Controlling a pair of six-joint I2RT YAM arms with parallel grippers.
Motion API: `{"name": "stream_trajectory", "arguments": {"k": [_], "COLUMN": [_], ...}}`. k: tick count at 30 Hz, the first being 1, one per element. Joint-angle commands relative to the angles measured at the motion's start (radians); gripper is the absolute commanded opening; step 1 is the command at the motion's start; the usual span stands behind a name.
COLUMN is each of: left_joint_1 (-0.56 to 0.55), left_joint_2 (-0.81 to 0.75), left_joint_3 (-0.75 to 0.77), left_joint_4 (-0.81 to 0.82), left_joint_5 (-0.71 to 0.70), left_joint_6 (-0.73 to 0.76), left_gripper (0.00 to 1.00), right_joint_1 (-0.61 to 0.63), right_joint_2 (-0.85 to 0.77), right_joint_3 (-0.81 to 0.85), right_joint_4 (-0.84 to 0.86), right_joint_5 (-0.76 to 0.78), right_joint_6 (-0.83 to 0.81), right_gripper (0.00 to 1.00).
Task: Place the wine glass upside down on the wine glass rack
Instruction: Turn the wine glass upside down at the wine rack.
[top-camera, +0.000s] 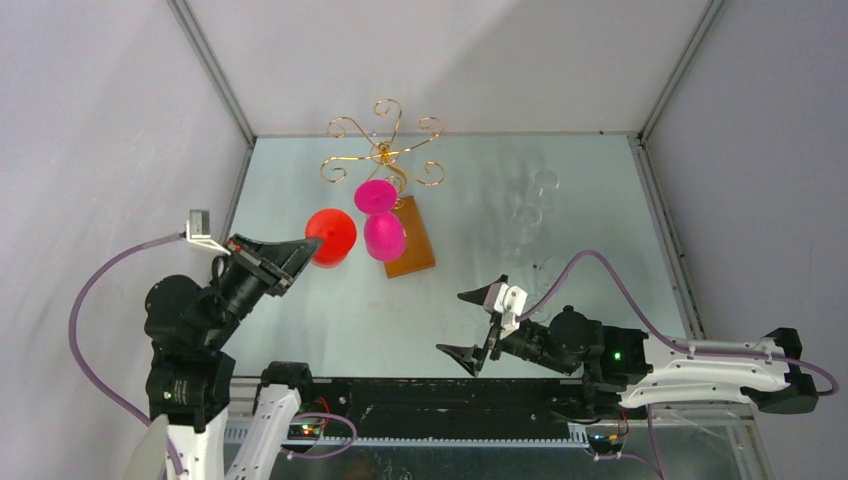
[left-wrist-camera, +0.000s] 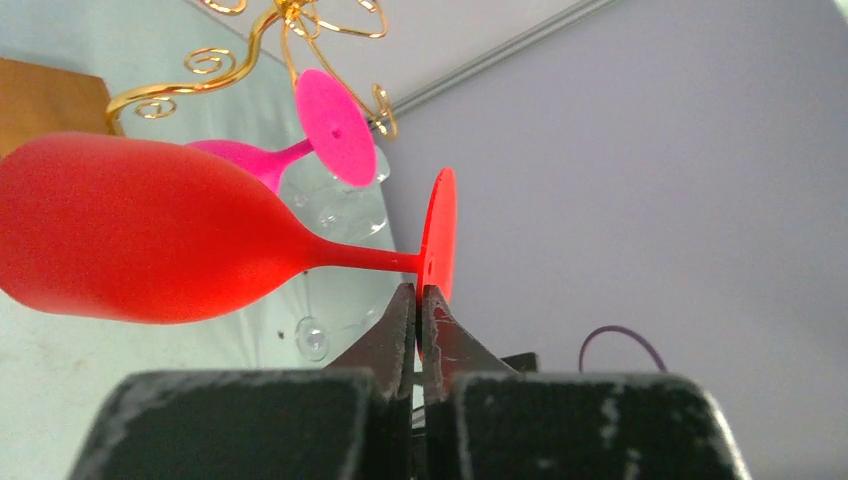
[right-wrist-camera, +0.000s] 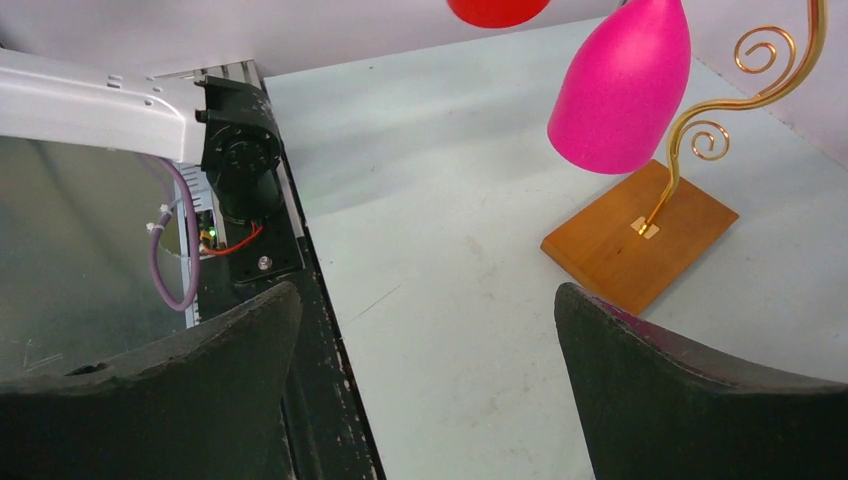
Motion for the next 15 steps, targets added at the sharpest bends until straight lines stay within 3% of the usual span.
{"name": "stream_trajectory", "arguments": {"k": [1,6,15], "left_joint_1": [0.008,0.011,0.014], "left_joint_2": [0.023,0.029,0.073], "left_joint_3": [-0.04,-0.053,0.006], "left_joint_4": [0.15,0.207,0.159], "left_joint_5": [-0.016,-0.083,-0.17], "left_joint_6": [-0.134,-0.187,-0.214], "left_gripper": [0.0,0.0,0.0], "right_joint_1": [0.008,0.008,0.008], "right_joint_2": [-0.009,-0.006,0.005], "right_joint_3": [0.003,0.003,0.003], "right_joint_4": [0.014,0.004,-0.017], "right_joint_5": [0.021,0.021,0.019], "right_joint_6": [0.025,0.033,0.09], "right_gripper": [0.99,1.0,1.0]}}
